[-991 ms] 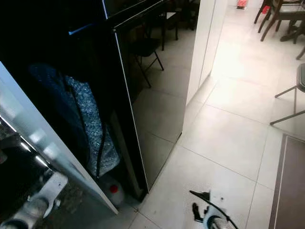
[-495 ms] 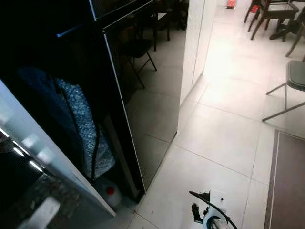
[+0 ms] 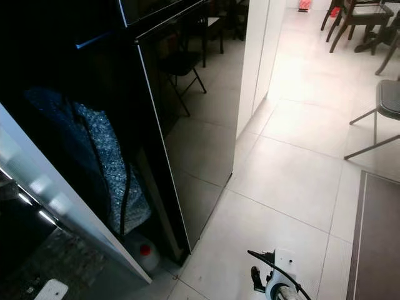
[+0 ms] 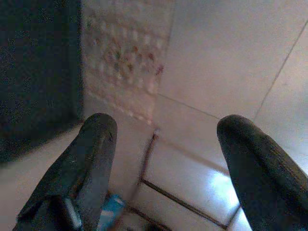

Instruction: Restocking fridge

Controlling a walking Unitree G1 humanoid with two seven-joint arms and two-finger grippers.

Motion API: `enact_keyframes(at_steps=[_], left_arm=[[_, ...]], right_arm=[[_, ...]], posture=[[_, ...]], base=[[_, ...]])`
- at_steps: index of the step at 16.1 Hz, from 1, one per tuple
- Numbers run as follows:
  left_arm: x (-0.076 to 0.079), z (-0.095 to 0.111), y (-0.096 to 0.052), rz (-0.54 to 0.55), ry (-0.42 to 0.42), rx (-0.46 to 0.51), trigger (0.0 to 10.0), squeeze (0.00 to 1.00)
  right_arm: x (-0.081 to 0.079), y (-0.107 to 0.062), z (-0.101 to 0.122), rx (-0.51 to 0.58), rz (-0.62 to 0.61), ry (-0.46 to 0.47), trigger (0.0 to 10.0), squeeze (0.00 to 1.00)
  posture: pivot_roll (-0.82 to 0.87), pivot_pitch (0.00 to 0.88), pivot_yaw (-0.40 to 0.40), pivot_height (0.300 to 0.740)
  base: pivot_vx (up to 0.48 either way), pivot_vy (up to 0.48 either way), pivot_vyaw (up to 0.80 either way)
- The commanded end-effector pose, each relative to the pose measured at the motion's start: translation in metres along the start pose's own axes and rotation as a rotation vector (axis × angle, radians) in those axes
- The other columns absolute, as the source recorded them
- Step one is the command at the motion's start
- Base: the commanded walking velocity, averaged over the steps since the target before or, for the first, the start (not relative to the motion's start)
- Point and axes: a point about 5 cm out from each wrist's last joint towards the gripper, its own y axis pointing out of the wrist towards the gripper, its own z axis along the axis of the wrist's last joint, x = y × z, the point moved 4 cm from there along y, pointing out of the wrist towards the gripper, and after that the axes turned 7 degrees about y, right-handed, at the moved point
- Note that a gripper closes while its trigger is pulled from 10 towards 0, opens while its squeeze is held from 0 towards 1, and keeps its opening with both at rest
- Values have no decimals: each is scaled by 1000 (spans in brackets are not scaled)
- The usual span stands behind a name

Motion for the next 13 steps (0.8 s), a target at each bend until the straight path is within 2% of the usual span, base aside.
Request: enact_keyframes(at_steps=[1,4,5,7,10,12,13], left_arm=[[8,-6,0,-30,-175,-15,10000,0],[17,-3,0,-61,-222,-3,10000,0],[26,-2,-1,-104,-281,-3,10000,0],[34,1,-2,-147,-311,13,10000,0],[43,2,-2,-171,-273,18,10000,0],[45,4,-3,-175,-277,22,10000,0],[48,9,-3,-185,-237,43,10000,0]], right_arm=[[-1,0,-1,-5,2,8,10000,0],[-1,0,-1,-4,3,7,10000,0],[-1,0,0,-4,3,7,10000,0],[0,0,0,-4,3,7,10000,0],[-1,0,0,-6,6,7,10000,0],[-1,0,1,-6,7,6,10000,0],[-1,0,1,-7,8,5,10000,0]], posture=[[-103,0,66,740],[-102,2,61,740],[-103,4,60,740],[-102,5,58,740],[-98,12,56,740],[-95,16,54,740],[-92,17,55,740]], base=[[0,0,0],[0,0,0],[0,0,0],[0,0,0],[0,0,0],[0,0,0],[0,0,0]])
